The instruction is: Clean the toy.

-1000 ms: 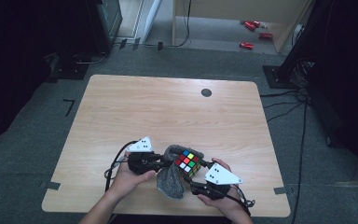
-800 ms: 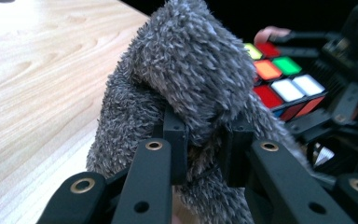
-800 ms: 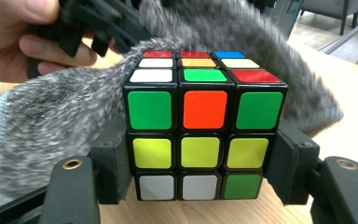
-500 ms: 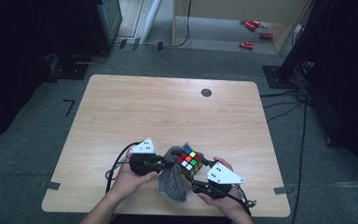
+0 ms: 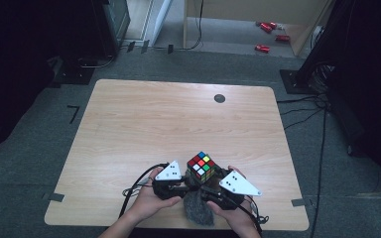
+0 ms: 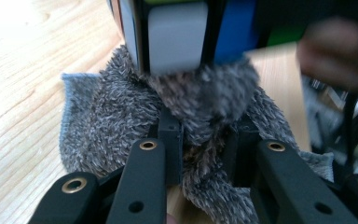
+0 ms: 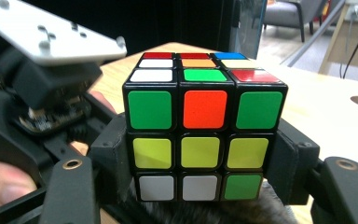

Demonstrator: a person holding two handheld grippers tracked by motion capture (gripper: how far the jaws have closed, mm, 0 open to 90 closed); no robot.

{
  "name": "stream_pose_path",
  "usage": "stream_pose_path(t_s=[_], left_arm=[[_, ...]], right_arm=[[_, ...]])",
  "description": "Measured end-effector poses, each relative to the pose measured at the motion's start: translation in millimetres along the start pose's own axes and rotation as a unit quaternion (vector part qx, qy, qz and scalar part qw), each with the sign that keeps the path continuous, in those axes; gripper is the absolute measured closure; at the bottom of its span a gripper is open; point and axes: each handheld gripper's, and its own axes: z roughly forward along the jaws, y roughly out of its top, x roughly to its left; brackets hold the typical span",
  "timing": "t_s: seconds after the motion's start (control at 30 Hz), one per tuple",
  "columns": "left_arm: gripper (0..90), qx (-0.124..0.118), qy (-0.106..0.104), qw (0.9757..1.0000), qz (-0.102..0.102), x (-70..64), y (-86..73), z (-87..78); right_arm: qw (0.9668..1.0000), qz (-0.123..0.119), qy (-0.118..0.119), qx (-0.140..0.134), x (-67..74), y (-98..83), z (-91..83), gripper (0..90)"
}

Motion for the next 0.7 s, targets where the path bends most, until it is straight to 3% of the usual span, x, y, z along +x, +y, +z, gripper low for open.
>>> stream_pose_path(t_s=[0.03, 0.13, 0.2, 0.3, 0.43, 0.53, 0.7], left_arm=[[74.1, 0.0, 0.0, 1.0, 0.0, 0.0, 0.0, 0.0], [74.2, -0.021, 0.004, 0.9993, -0.032, 6.4, 0.5, -4.7], [74.5, -0.04, 0.012, 0.9975, -0.057, 14.3, -0.8, -11.1], [74.7, -0.049, 0.022, 0.996, -0.072, 17.6, -1.9, -13.5], [74.4, -0.04, 0.012, 0.9975, -0.057, 10.3, -1.4, -6.7], [73.2, -0.035, 0.005, 0.9982, -0.047, 5.9, -0.3, -2.3], [73.5, -0.041, 0.036, 0.9967, -0.06, 18.2, -0.7, -14.3]], right_arm=[[1.0, 0.0, 0.0, 0.0, 0.0, 0.0, 0.0, 34.6], [0.9999, 0.013, -0.001, 0.004, -1.0, -2.5, 2.1, 34.7], [0.9998, 0.022, -0.001, -0.001, -3.1, -1.2, 0.2, 34.7], [0.9997, 0.025, -0.002, -0.003, -4.9, -0.7, -1.0, 34.7], [0.9994, 0.034, -0.001, 0.0, -5.6, -1.2, 0.3, 34.7], [0.9996, 0.027, -0.001, 0.003, -3.6, -2.2, 2.0, 34.7], [0.9998, 0.017, -0.005, 0.005, -4.8, -3.0, 0.0, 34.7]])
